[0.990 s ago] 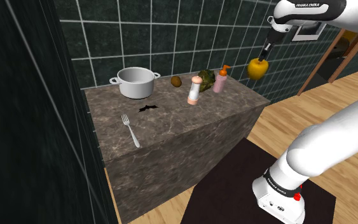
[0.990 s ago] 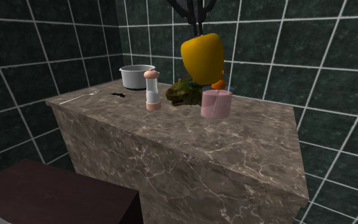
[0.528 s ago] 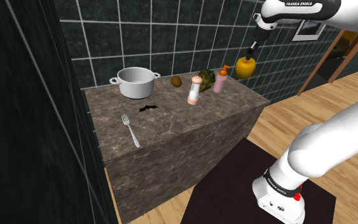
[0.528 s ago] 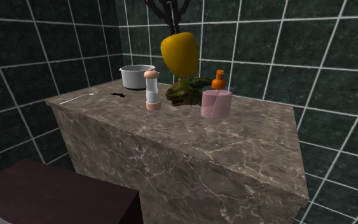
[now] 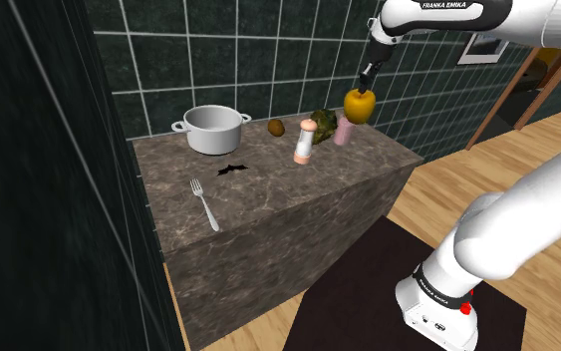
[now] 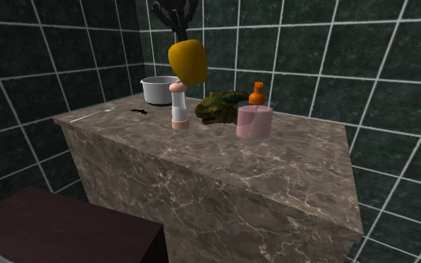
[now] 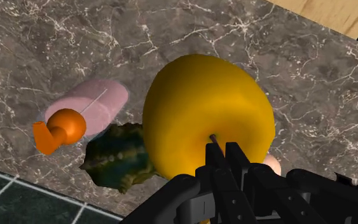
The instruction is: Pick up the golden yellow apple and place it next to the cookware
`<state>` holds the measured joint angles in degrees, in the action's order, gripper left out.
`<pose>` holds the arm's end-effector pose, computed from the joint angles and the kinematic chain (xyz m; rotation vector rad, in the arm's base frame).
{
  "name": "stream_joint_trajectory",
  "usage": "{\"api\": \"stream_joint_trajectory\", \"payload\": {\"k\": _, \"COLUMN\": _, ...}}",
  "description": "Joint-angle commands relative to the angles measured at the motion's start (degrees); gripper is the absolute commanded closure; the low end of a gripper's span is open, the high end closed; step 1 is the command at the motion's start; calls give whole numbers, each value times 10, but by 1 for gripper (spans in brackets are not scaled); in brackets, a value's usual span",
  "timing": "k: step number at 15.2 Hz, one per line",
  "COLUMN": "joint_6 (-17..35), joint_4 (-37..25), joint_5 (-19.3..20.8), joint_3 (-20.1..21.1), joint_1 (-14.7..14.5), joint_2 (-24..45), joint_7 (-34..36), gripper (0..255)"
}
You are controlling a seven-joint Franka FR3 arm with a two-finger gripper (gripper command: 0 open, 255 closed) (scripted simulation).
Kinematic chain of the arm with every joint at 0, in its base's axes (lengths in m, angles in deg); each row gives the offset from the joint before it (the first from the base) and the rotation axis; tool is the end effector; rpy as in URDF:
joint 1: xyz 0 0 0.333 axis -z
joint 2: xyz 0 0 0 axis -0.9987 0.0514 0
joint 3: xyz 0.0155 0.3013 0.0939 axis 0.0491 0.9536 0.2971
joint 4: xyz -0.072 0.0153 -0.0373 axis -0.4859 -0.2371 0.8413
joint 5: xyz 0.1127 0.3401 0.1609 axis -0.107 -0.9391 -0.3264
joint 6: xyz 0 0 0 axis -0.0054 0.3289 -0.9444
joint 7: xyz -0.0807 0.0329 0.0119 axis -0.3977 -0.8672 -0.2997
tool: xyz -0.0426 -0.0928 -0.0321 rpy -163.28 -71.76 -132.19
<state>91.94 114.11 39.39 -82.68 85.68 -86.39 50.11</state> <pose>0.4707 -0.1994 0.6032 2.9673 0.2361 0.2358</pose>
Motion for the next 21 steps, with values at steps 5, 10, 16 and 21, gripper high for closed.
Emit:
{"api": "stream_joint_trajectory", "payload": {"k": 5, "joint_6": -11, "joint_4": -41, "joint_5": -7, "joint_3": 45, "joint_1": -31, "joint_2": 40, "joint_7": 73, "gripper": 255}}
{"api": "stream_joint_trajectory", "payload": {"k": 10, "joint_6": -24, "joint_4": -91, "joint_5": -13, "joint_3": 77, "joint_1": -57, "joint_2": 88, "joint_7": 128, "gripper": 255}}
{"api": "stream_joint_trajectory", "payload": {"k": 16, "joint_6": -48, "joint_4": -178, "joint_5": -18, "joint_3": 109, "joint_1": -87, "joint_2": 160, "joint_7": 188, "gripper": 255}}
{"api": "stream_joint_trajectory", "payload": {"k": 21, "joint_6": -79, "joint_4": -278, "joint_5": -21, "joint_3": 131, "joint_1": -112, "joint_2": 237, "joint_7": 232, "gripper": 255}}
